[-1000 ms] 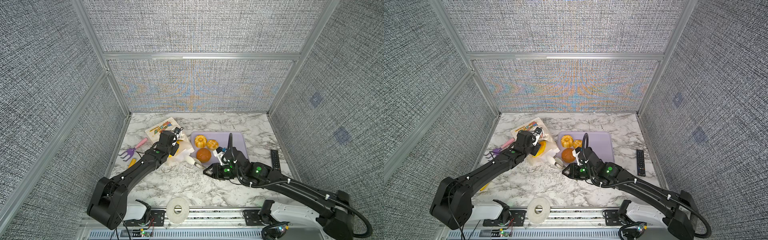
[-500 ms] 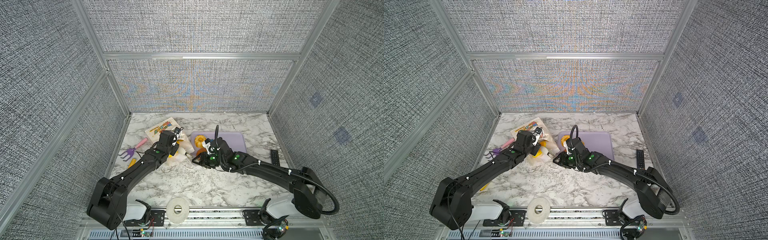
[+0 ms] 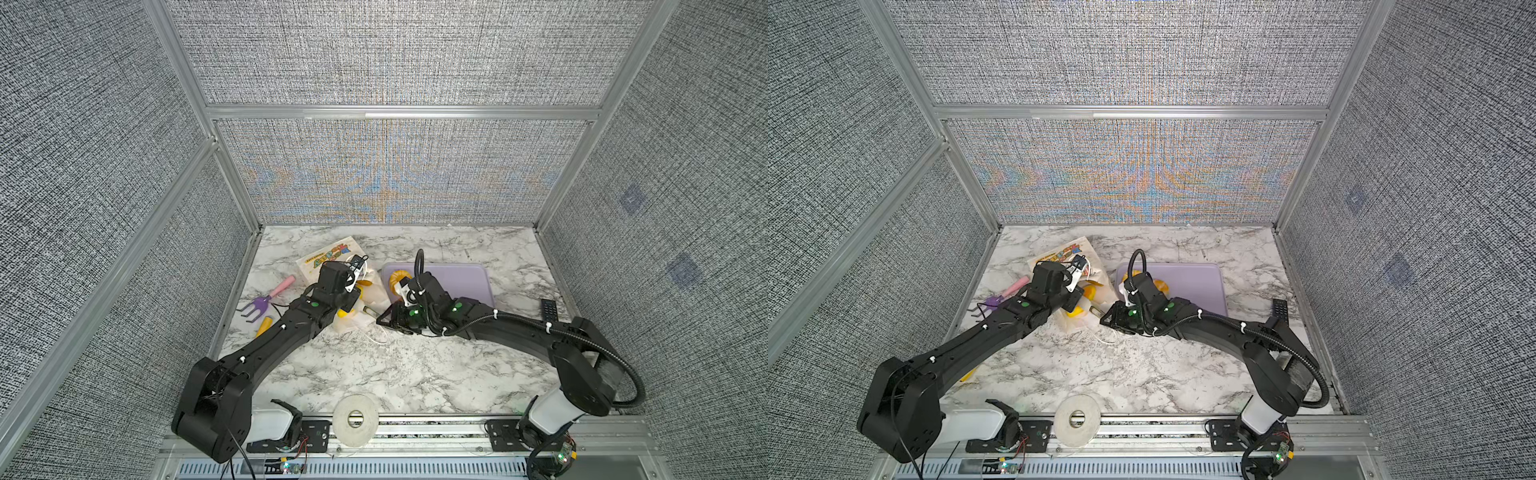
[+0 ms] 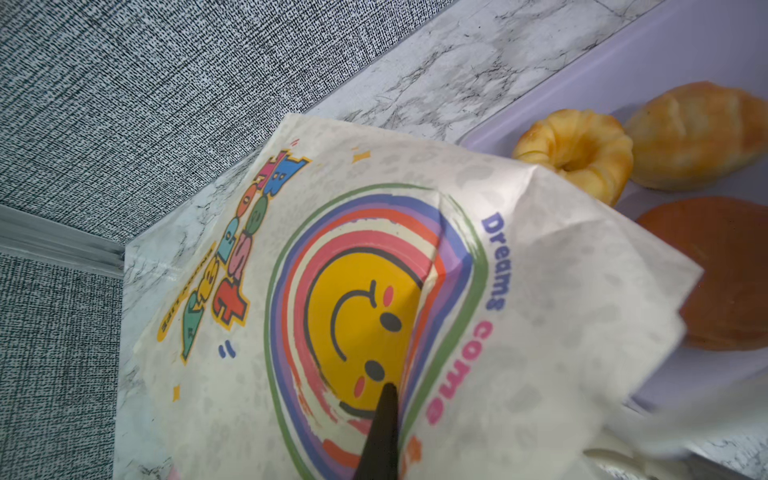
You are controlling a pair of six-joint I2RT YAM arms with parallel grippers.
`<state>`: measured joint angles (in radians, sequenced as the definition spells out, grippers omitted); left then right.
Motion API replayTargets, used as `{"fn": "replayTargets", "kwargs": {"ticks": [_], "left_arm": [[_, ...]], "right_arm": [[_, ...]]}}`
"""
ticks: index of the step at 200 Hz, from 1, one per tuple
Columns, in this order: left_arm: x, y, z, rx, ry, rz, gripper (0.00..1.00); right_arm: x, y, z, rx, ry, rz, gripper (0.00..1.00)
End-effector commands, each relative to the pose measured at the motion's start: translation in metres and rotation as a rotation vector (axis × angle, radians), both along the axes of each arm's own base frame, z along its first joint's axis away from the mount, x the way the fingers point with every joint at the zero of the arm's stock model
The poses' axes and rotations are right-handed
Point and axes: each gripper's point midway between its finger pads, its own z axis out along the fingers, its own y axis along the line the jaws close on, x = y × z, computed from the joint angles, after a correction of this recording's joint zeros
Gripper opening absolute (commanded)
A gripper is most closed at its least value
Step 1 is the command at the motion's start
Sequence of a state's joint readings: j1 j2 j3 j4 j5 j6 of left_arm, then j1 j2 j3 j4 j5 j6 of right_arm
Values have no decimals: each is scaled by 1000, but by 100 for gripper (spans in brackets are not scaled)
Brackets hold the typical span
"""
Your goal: Take the fake bread out of the paper bag
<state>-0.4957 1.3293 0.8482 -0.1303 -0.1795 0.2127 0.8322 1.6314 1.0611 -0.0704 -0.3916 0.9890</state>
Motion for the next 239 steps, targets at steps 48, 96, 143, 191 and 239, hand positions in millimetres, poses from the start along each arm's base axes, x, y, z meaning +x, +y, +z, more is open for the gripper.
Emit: {"fn": "replayTargets", "kwargs": {"ticks": [48,96,143,191,239], "left_arm": [[2,3,5,-1,-22,23,0],[2,9,5,19,-31,47,0],[-2,9,9,11,-52,42,0],[-2,9,8,21,-60,43,0],[-2,10,8,25,-62,43,0]], "right_arm": [[-1,-10,0,-70,3,-11,39],[-3,-13,-1,-65,6,-22,39],[6,-2,-1,-45,5,-27,40],[17,15,-3,-15,12,-25,41],[19,23,-4,-9,5,-10,27]]}}
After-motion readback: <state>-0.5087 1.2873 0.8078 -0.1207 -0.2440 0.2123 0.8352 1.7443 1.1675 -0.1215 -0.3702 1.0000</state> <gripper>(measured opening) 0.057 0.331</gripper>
